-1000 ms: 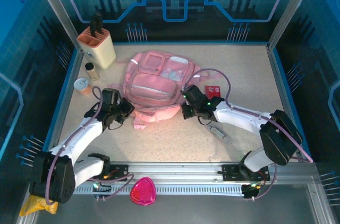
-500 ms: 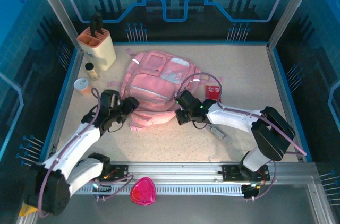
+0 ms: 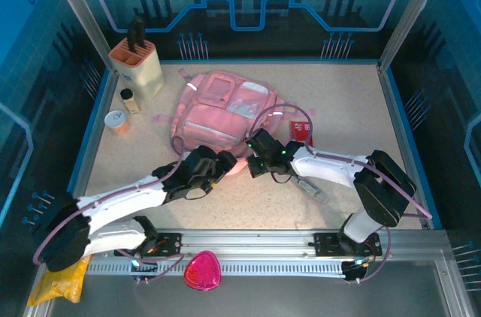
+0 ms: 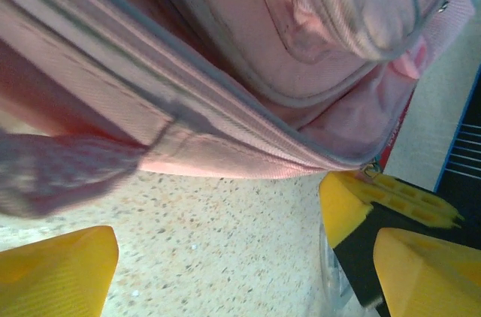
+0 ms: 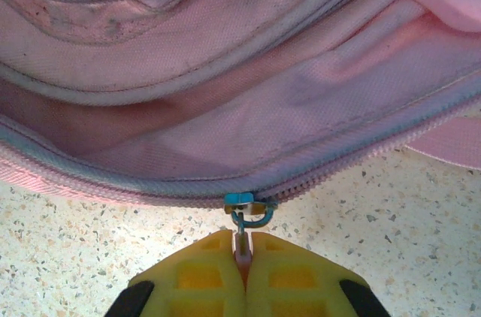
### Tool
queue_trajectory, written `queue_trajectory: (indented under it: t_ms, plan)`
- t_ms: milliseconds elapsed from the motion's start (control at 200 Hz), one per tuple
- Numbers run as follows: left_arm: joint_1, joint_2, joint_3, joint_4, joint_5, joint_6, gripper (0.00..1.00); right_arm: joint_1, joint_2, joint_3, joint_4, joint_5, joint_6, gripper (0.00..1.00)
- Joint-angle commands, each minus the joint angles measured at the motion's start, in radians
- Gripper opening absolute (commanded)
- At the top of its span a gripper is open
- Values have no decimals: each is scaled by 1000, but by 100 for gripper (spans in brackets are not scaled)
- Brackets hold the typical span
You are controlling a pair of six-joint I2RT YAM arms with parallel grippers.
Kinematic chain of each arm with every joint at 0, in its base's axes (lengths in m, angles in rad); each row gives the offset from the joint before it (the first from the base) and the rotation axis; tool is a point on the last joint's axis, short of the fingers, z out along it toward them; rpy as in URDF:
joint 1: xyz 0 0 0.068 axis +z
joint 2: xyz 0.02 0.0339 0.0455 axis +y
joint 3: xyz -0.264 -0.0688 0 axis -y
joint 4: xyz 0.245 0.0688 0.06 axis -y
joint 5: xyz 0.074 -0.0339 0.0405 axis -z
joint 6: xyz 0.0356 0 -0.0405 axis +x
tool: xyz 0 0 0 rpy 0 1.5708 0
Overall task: Pack the student bag
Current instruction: Zip the student bag at the center of the table.
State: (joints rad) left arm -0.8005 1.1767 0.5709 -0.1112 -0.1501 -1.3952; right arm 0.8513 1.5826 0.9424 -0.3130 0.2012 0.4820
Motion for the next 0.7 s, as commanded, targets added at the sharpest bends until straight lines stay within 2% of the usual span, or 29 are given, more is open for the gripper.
queue_trajectory:
  t_ms: [0,50,155,280,370,490,695]
  plan:
    - [-30,93,50,105,-80,-92,89,17,4,-8,9,2,15,0]
    - [-29,141,56,129,-95,-98,88,17,1,-10,9,6,14,0]
    - [-28,219,73,130,-127,-97,81,17,-4,-8,4,15,10,0]
    - [-28,251,90,26,-224,-71,69,7,-13,-7,-15,66,11,0]
    - [6,253,74,-47,-270,-67,62,-11,-21,-7,-21,90,1,0]
    - [63,251,21,-70,-293,-45,60,-50,-17,-2,-21,122,-19,0]
    - [214,210,-67,-63,-248,38,60,-124,-4,35,-29,159,-68,0]
